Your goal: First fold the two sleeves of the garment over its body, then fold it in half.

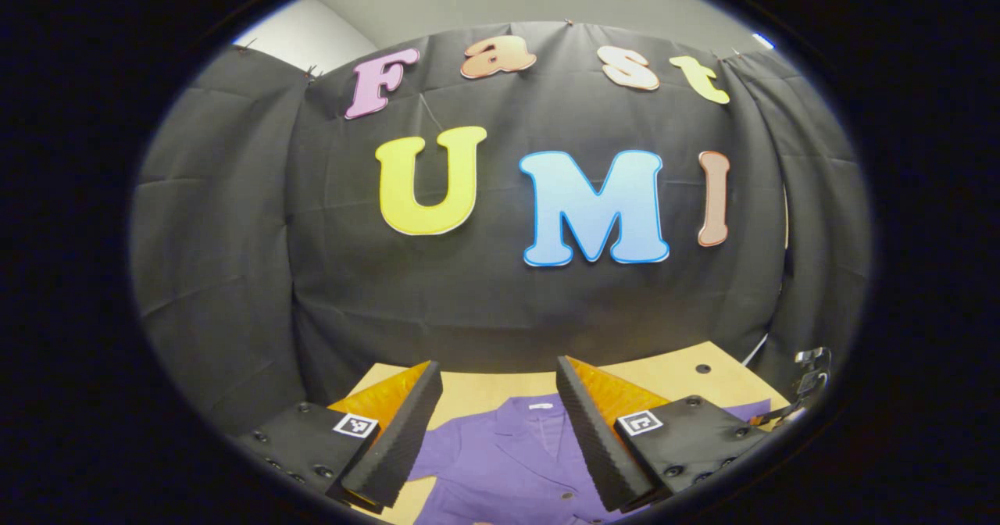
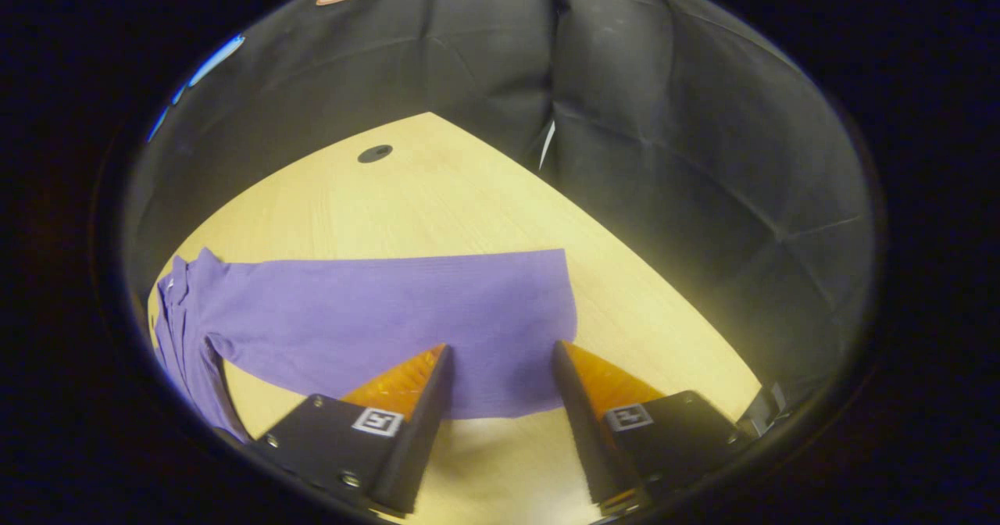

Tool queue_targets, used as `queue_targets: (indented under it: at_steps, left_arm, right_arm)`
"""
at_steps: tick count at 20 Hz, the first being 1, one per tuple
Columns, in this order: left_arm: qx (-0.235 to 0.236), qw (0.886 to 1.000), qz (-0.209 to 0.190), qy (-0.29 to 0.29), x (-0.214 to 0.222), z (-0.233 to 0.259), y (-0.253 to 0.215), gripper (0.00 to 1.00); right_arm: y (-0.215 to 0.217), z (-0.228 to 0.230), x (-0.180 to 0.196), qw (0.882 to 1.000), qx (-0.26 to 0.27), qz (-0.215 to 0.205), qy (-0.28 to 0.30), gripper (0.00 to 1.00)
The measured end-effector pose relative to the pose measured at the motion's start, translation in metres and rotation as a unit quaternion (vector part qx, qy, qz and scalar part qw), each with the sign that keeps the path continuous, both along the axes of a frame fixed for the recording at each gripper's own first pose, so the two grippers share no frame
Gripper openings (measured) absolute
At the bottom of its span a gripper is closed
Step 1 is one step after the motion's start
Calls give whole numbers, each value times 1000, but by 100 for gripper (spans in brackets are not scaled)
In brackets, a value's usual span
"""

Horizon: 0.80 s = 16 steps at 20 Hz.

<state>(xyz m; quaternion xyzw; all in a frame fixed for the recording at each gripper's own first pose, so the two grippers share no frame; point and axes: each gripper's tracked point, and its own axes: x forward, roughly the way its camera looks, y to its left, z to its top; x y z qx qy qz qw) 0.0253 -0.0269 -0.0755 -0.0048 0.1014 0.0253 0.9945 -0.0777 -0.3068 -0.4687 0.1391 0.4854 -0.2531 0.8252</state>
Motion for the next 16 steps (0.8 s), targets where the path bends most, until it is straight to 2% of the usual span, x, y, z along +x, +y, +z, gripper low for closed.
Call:
queue_targets:
  at_steps: [1, 3, 5, 11, 16]
  left_arm:
    - [0, 1000, 0, 0, -1, -1, 1, 93]
    - [-1, 1000, 2, 1, -2, -3, 4, 93]
    - [-3, 1000, 5, 4, -4, -5, 6, 93]
    - [4, 1000, 11, 8, -15, -8, 20, 93]
    - [2, 1000, 10, 4, -21, -5, 24, 93]
  right_arm:
    - [2, 3, 2, 1000, 6, -2, 3, 35]
    - [2, 5, 5, 1000, 20, -3, 4, 35]
    - [6, 2, 6, 998, 40, -40, 9, 3]
    - [17, 13, 19, 992, 92, -80, -18, 2]
    - [75, 38, 53, 988, 131, -49, -67, 2]
